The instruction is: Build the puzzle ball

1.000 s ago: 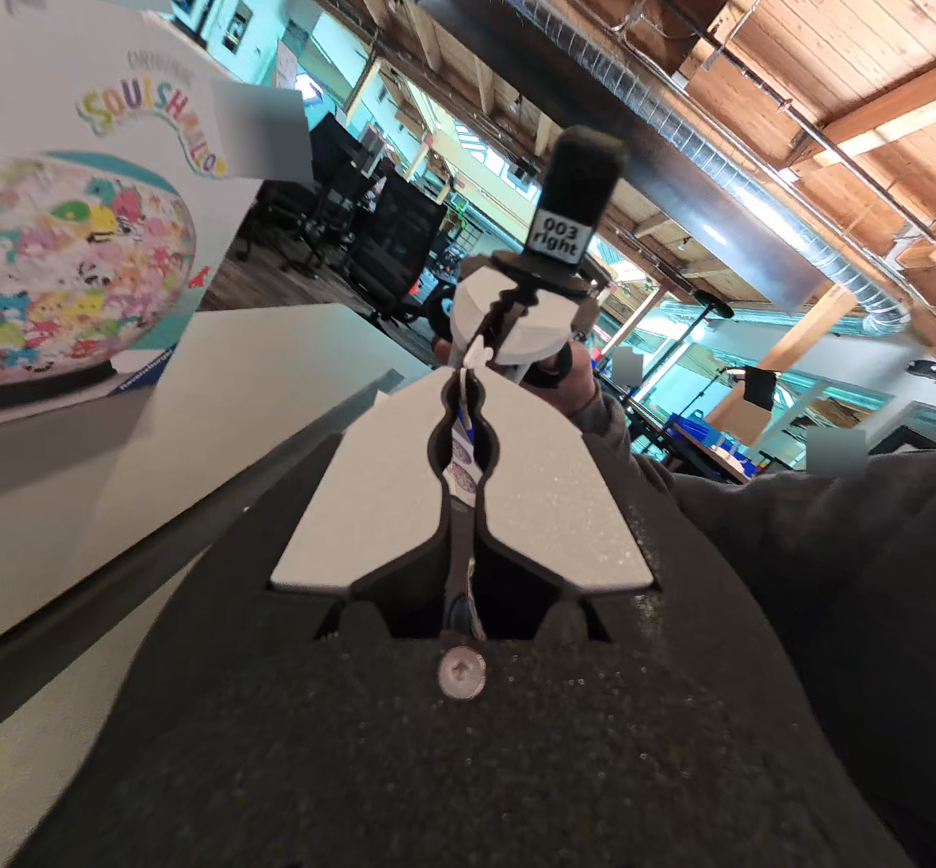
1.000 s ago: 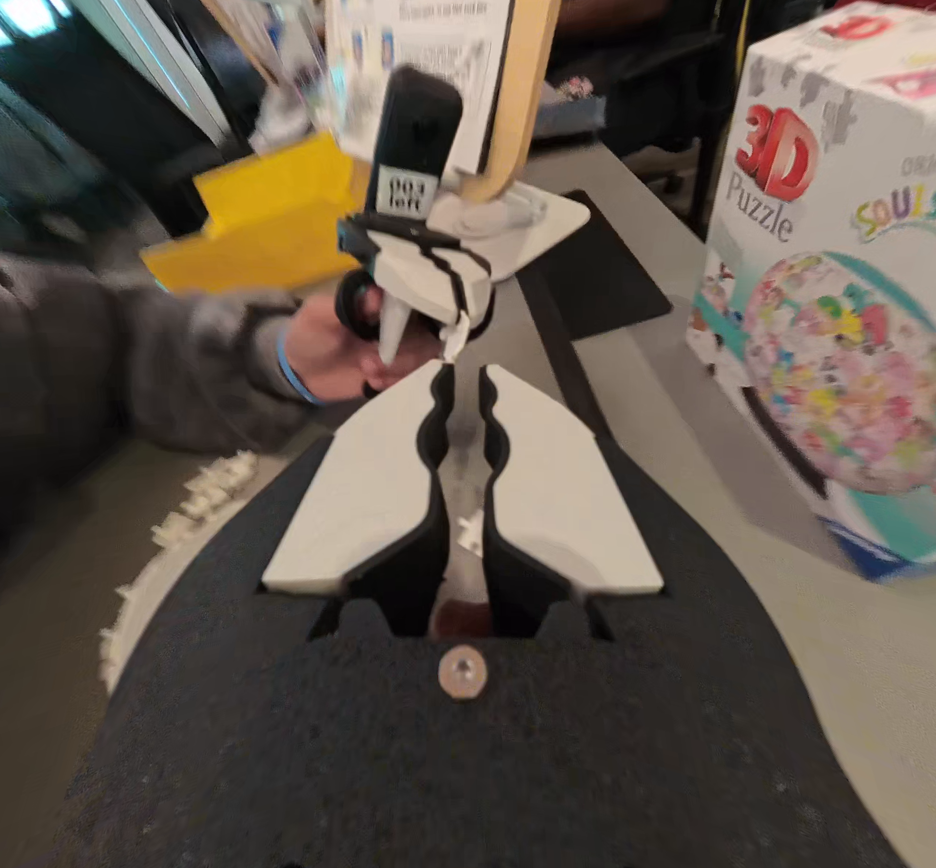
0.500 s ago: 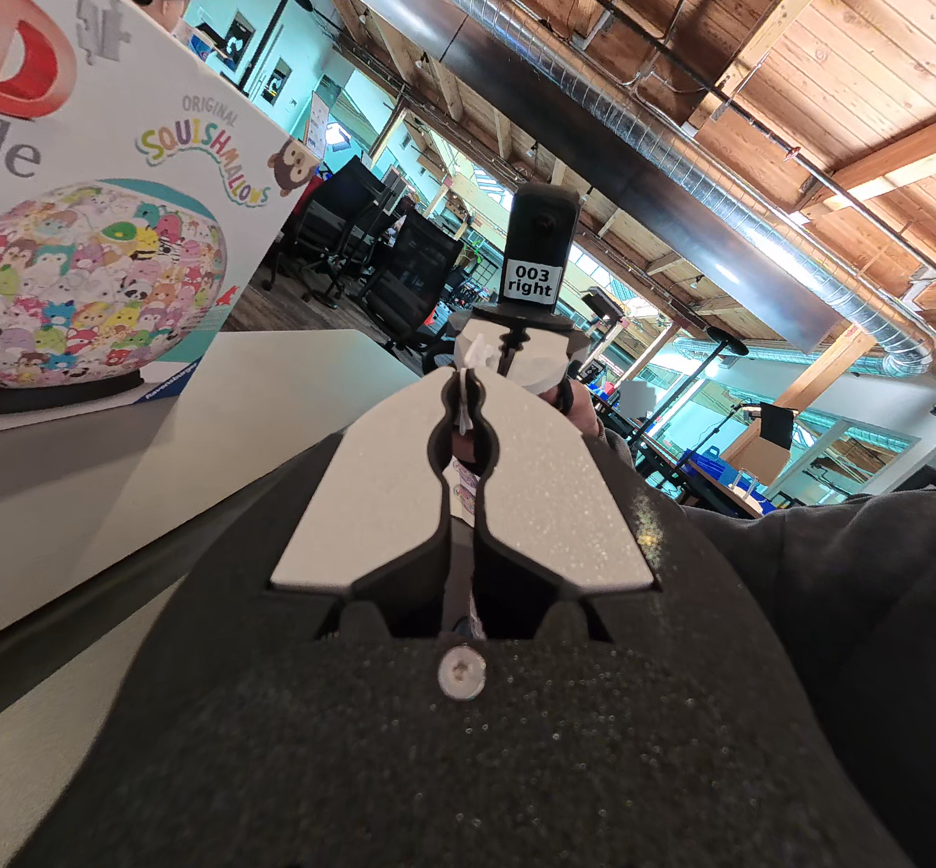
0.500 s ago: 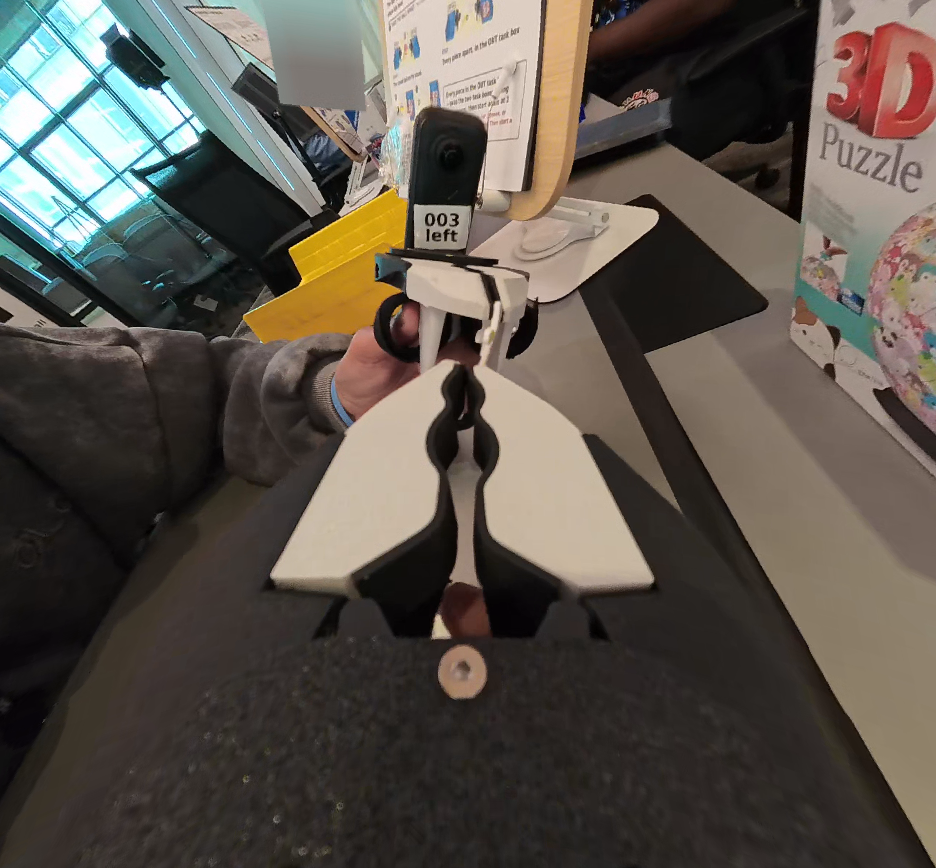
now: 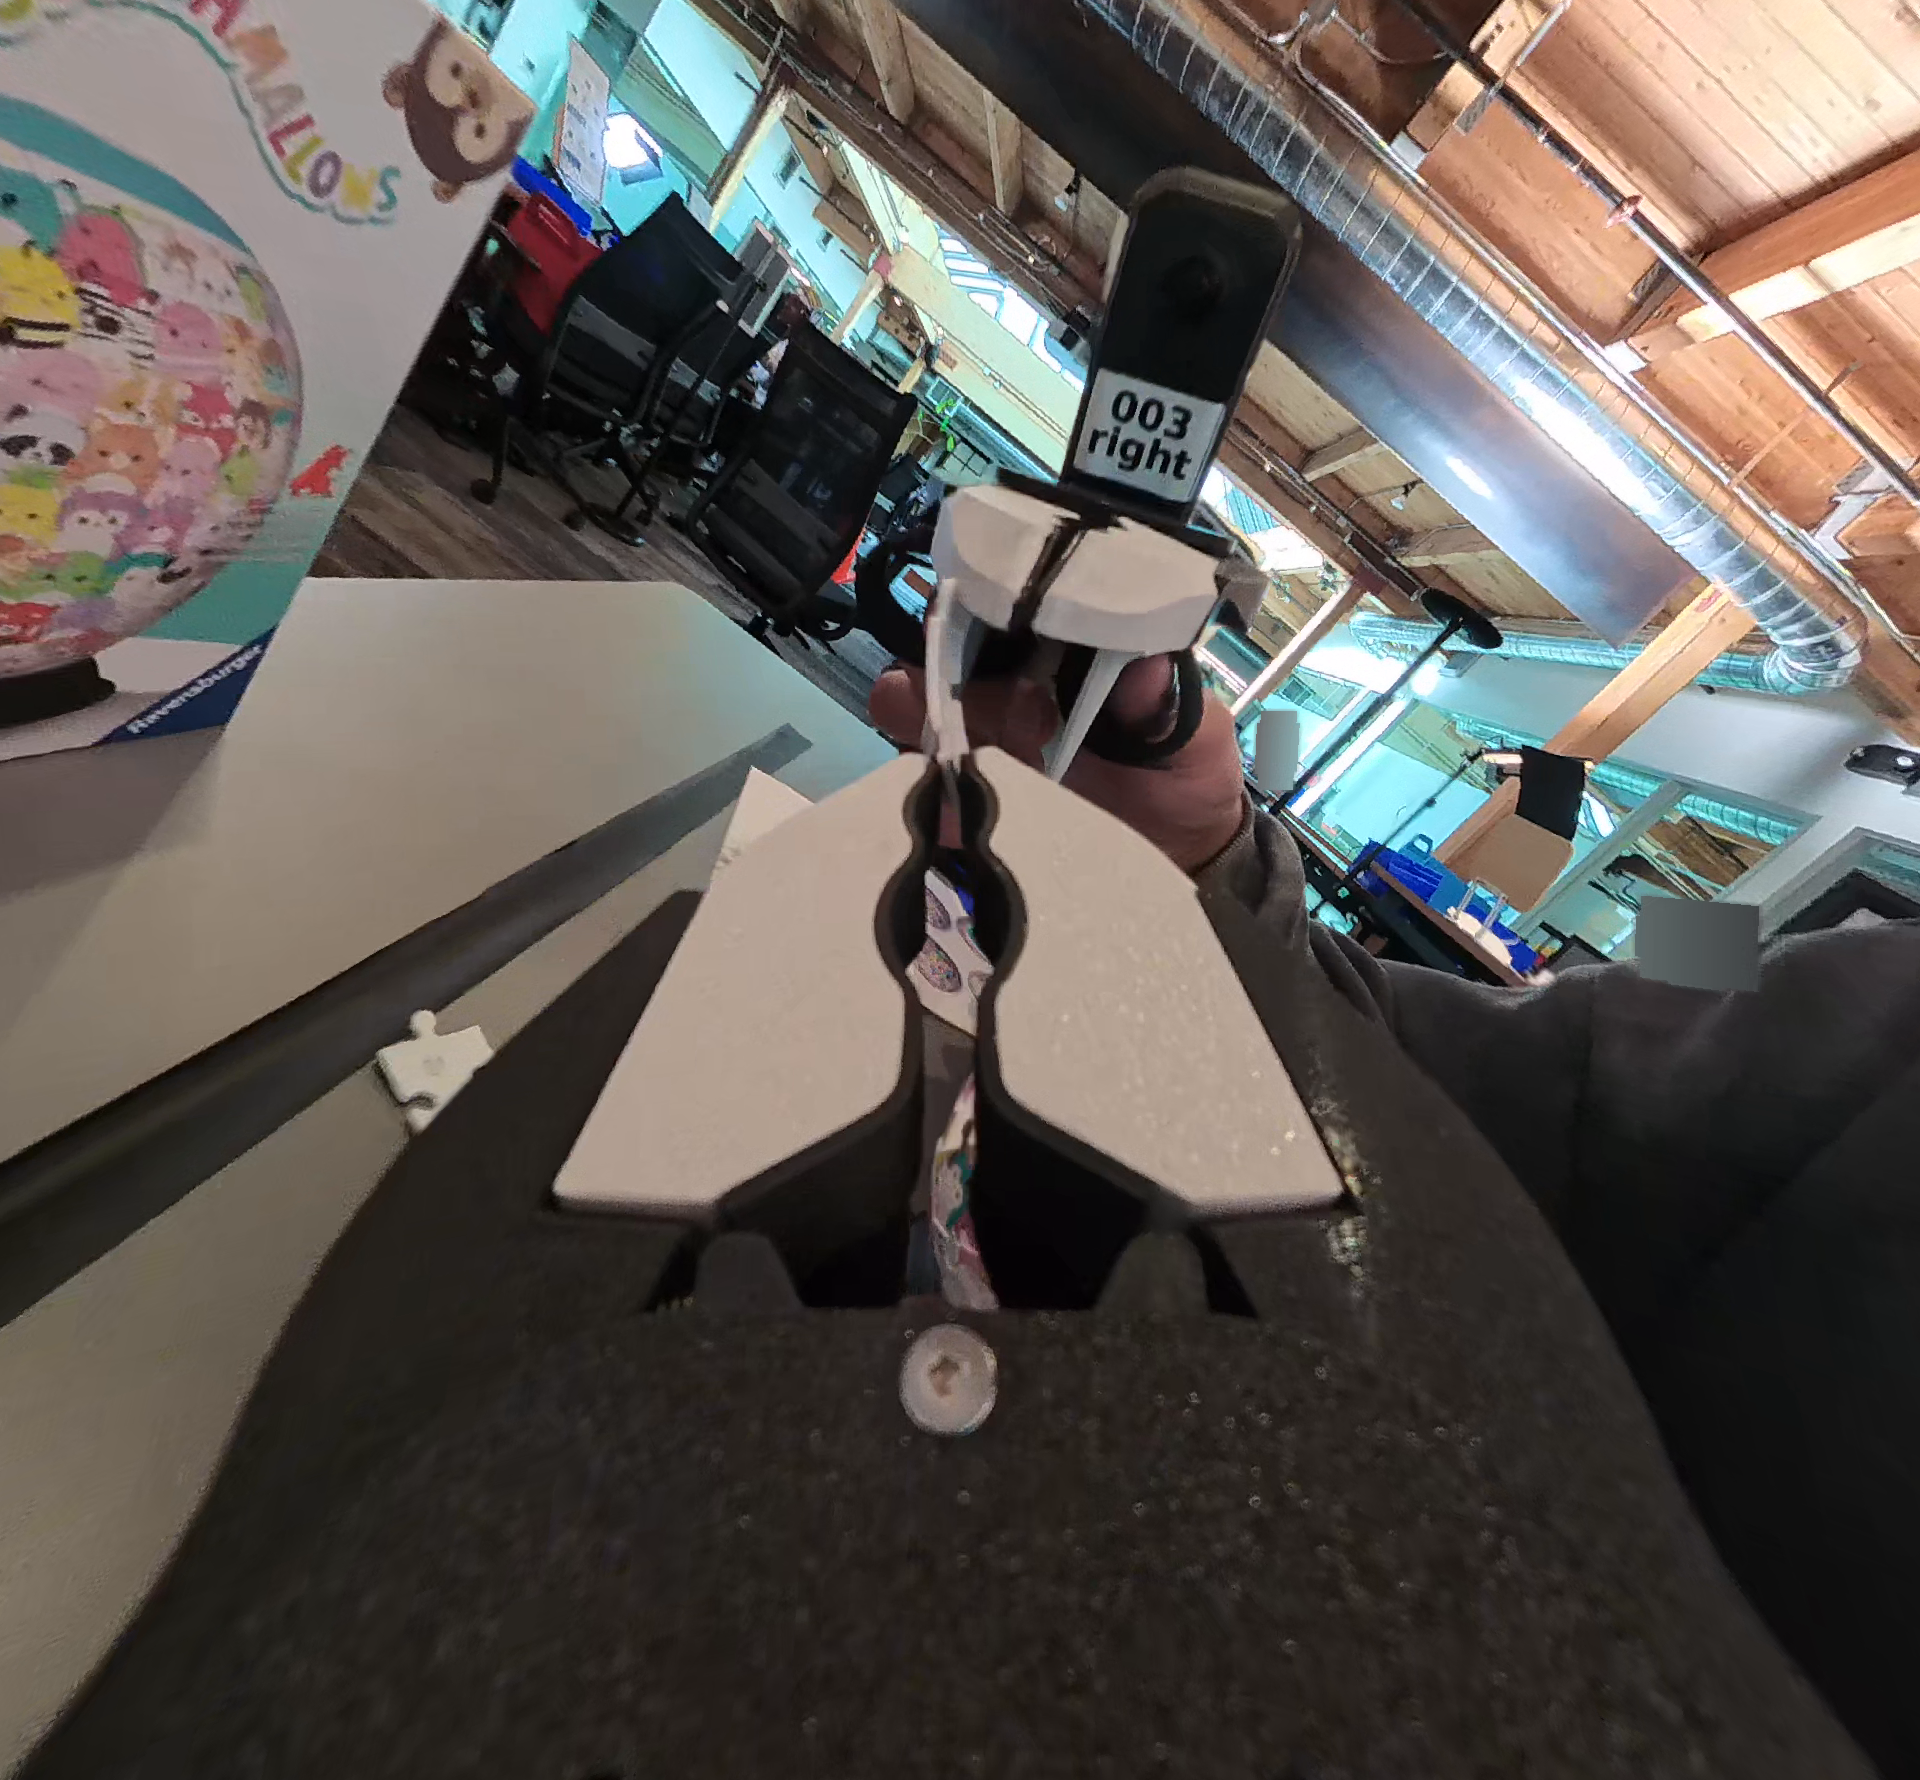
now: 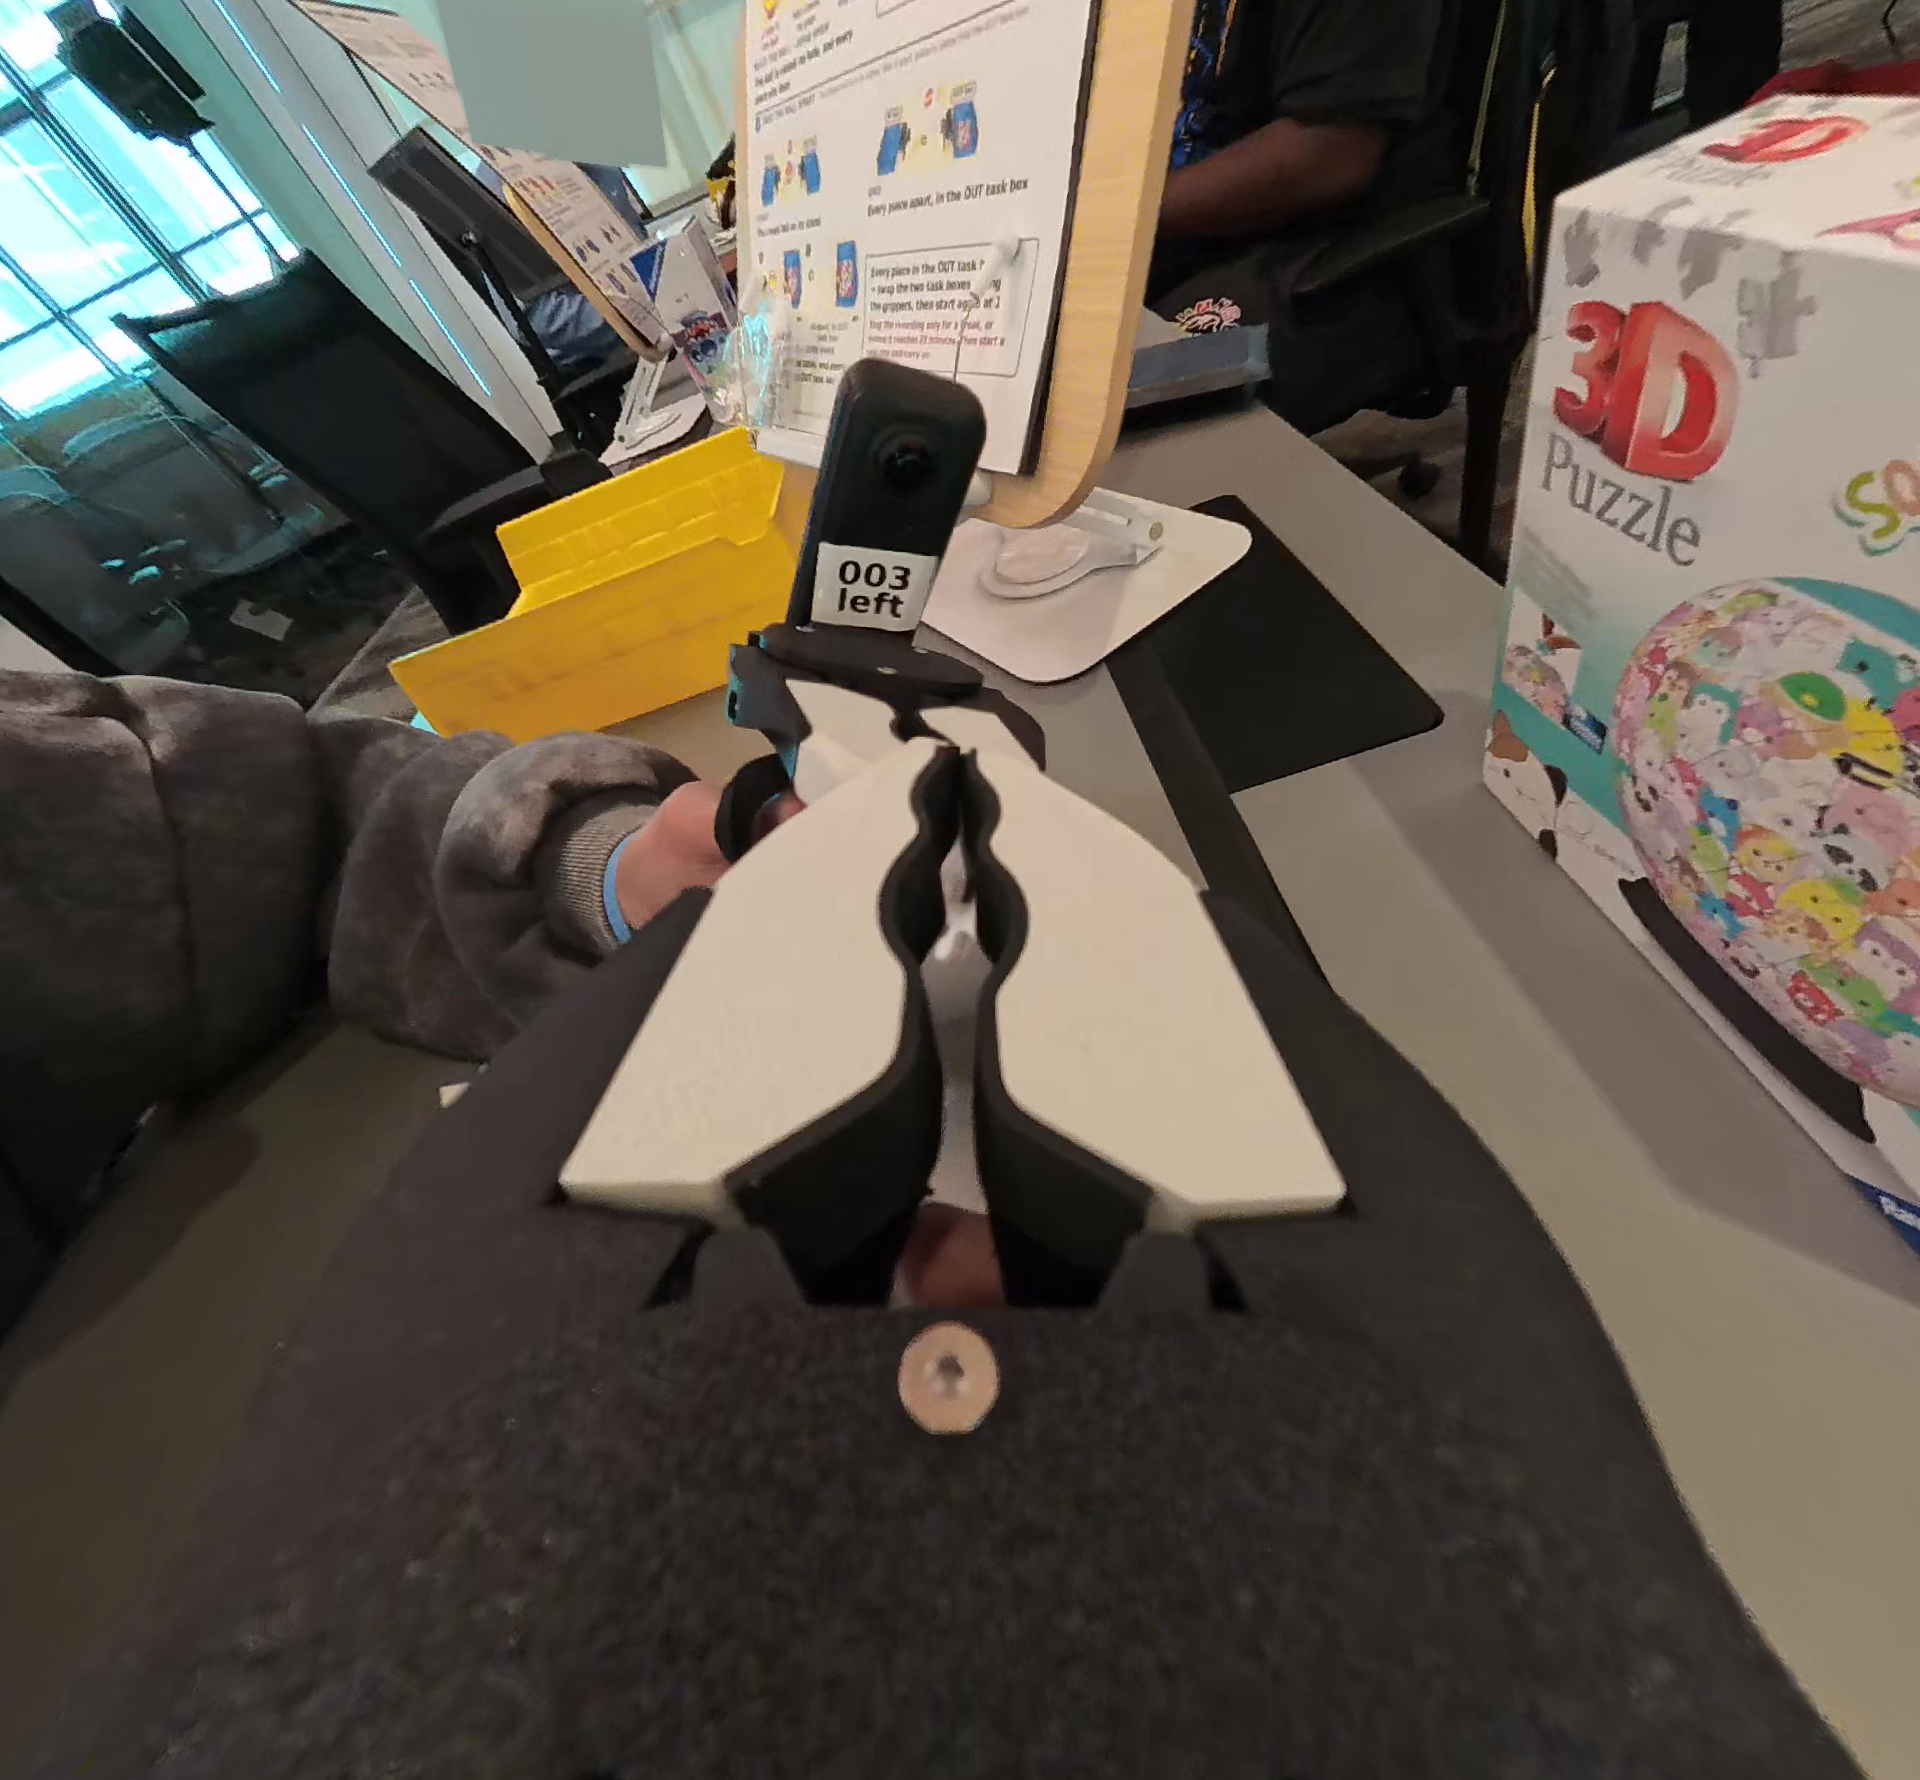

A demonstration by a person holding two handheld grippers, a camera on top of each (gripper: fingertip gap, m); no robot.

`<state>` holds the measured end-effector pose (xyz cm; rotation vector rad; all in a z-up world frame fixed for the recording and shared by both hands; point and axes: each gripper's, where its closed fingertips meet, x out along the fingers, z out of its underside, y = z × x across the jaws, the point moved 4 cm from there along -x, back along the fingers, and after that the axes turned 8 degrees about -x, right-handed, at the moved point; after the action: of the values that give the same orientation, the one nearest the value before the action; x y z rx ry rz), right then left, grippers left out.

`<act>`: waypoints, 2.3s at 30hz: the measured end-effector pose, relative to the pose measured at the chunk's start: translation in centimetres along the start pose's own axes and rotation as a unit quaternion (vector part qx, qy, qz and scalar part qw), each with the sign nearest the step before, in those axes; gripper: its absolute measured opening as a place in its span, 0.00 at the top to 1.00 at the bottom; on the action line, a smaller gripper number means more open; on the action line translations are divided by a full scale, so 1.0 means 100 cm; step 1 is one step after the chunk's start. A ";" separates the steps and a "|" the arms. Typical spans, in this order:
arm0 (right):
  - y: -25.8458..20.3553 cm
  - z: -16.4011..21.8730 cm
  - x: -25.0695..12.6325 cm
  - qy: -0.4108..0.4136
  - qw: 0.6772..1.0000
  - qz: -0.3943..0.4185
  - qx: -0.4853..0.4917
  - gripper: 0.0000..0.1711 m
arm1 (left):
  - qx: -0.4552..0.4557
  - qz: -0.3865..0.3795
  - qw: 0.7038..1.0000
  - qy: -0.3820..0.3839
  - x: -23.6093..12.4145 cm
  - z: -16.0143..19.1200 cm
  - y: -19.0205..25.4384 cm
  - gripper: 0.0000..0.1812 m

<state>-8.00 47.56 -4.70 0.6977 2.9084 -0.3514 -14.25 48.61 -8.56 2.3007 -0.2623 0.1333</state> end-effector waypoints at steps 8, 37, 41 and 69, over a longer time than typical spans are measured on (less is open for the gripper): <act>0.013 -0.009 -0.019 -0.003 0.998 0.063 -0.017 0.96 | -0.004 -0.018 0.999 0.046 -0.015 -0.016 -0.002 0.99; 0.000 0.002 -0.008 -0.064 0.996 0.030 -0.062 0.99 | -0.006 0.014 1.000 -0.003 0.003 0.004 0.004 0.99; -0.003 0.004 -0.011 -0.099 0.990 0.035 -0.098 0.99 | 0.010 0.005 1.000 -0.023 0.004 0.008 0.003 0.99; -0.013 0.013 -0.024 -0.220 0.959 0.037 -0.177 0.99 | 0.062 -0.027 0.993 -0.095 0.015 0.026 0.003 0.99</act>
<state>-6.44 45.07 -5.25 0.5792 2.4233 0.0291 -12.82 46.23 -9.84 2.4452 -0.2953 -0.1004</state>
